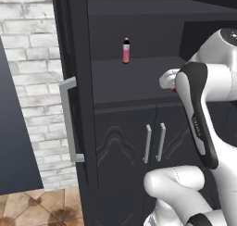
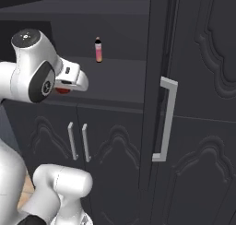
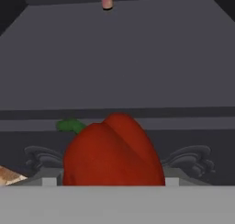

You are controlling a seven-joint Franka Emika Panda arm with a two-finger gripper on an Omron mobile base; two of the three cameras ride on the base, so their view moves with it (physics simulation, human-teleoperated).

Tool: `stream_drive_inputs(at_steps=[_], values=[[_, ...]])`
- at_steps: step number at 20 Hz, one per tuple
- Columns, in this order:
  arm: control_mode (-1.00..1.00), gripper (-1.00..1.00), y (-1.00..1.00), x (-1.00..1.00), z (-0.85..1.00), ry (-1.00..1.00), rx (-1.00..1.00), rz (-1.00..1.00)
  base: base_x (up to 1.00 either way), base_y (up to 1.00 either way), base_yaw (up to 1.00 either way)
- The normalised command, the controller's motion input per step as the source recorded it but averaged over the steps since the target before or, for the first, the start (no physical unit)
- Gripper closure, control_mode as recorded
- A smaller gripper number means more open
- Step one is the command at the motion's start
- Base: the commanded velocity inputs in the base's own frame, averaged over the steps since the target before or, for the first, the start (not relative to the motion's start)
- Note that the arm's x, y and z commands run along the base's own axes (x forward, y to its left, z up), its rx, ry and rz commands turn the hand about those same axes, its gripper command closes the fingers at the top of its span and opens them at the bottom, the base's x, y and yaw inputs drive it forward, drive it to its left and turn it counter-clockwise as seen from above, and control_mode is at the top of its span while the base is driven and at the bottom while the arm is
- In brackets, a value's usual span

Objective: Pick the bell pepper from the cabinet and place it in the bowl. Then pick the bowl and place it in the sink. Then turn on the sink facuet.

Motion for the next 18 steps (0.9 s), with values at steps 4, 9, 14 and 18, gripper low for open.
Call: stream_drive_inputs(at_steps=[4, 9, 14, 18], values=[[-1.0, 1.0, 0.0, -0.33, 0.02, -0.14, 0.0, 0.0, 0.0, 0.0, 0.0], [-1.0, 1.0, 0.0, -0.32, 0.0, -0.05, 0.0, 0.0, 0.0, 0.0, 0.0], [-1.0, 1.0, 0.0, -0.16, 0.0, 0.0, 0.0, 0.0, 0.0, 0.0, 0.0], [-1.0, 1.0, 0.0, 0.0, 0.0, 0.0, 0.0, 0.0, 0.0, 0.0, 0.0]])
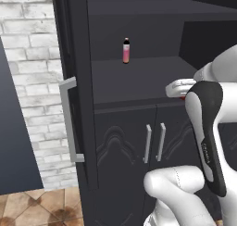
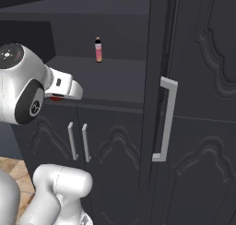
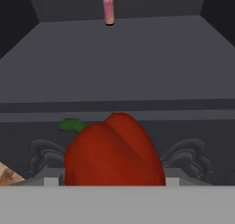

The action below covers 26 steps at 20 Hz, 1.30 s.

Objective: Pick the bell pepper from the cabinet and place it in the bowl. Then pick the bowl and place it in the sink. Then turn on the sink facuet.

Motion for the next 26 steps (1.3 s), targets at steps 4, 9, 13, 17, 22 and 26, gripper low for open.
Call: stream_drive_inputs(at_steps=[4, 9, 13, 17, 22, 26], values=[[-1.0, 1.0, 0.0, -0.03, 0.0, 0.0, 0.0, 0.0, 0.0, 0.0, 0.0], [1.0, 1.0, 0.0, 0.0, 0.0, 0.0, 0.0, 0.0, -0.55, 0.0, 0.0], [1.0, 1.0, 0.0, 0.0, 0.0, 0.0, 0.0, 0.0, -0.89, -0.06, 0.0], [1.0, 1.0, 0.0, 0.0, 0.0, 0.0, 0.0, 0.0, -0.77, -0.01, 0.0], [1.0, 1.0, 0.0, 0.0, 0.0, 0.0, 0.0, 0.0, -0.47, 0.0, 0.0], [1.0, 1.0, 0.0, 0.0, 0.0, 0.0, 0.0, 0.0, -0.24, 0.0, 0.0]])
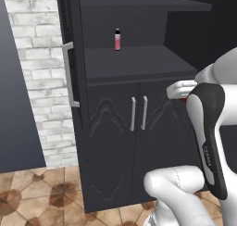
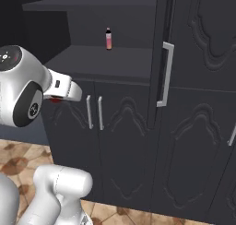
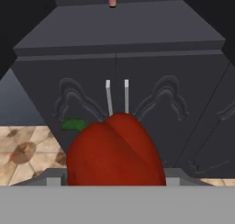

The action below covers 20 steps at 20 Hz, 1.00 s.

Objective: Pick the bell pepper from the cabinet and place it in the bowl. Then pick the bowl and place it in the sink. Then turn on the sink facuet.

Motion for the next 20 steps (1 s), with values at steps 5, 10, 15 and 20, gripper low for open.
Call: stream_drive_inputs(at_steps=[5, 10, 15, 20], values=[[1.0, 1.0, 0.0, 0.0, 0.0, 0.0, 0.0, 0.0, -0.25, 0.0, 0.0], [1.0, 1.0, 0.0, 0.0, 0.0, 0.0, 0.0, 0.0, -0.09, 0.02, -0.2], [1.0, 1.0, 0.0, 0.0, 0.0, 0.0, 0.0, 0.0, -0.12, 0.12, -0.34], [1.0, 1.0, 0.0, 0.0, 0.0, 0.0, 0.0, 0.0, -0.22, 0.37, -0.42]])
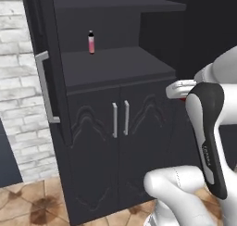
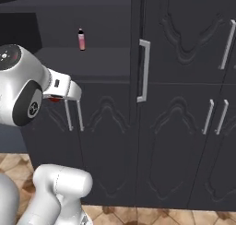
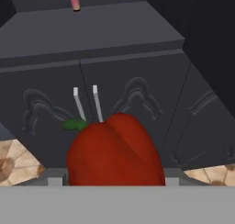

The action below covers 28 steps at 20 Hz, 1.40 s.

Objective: Pick the bell pepper from the cabinet and place it in the bowl. Then pick the bowl and place it in the sink. Then turn on the sink facuet.

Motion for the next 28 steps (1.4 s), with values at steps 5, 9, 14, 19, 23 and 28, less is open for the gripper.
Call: stream_drive_inputs(at_steps=[5, 9, 14, 19, 23, 28], values=[[1.0, 1.0, 0.0, 0.0, 0.0, 0.0, 0.0, 0.0, -0.34, 0.45, -0.43], [1.0, 1.0, 0.0, 0.0, 0.0, 0.0, 0.0, 0.0, -0.39, 0.53, -0.46], [1.0, 1.0, 0.0, 0.0, 0.0, 0.0, 0.0, 0.0, -0.22, 0.66, -0.48], [1.0, 1.0, 0.0, 0.0, 0.0, 0.0, 0.0, 0.0, -0.02, 0.82, -0.51], [1.0, 1.0, 0.0, 0.0, 0.0, 0.0, 0.0, 0.0, -0.22, 0.83, -0.56], [1.0, 1.0, 0.0, 0.0, 0.0, 0.0, 0.0, 0.0, -0.14, 0.41, -0.57]])
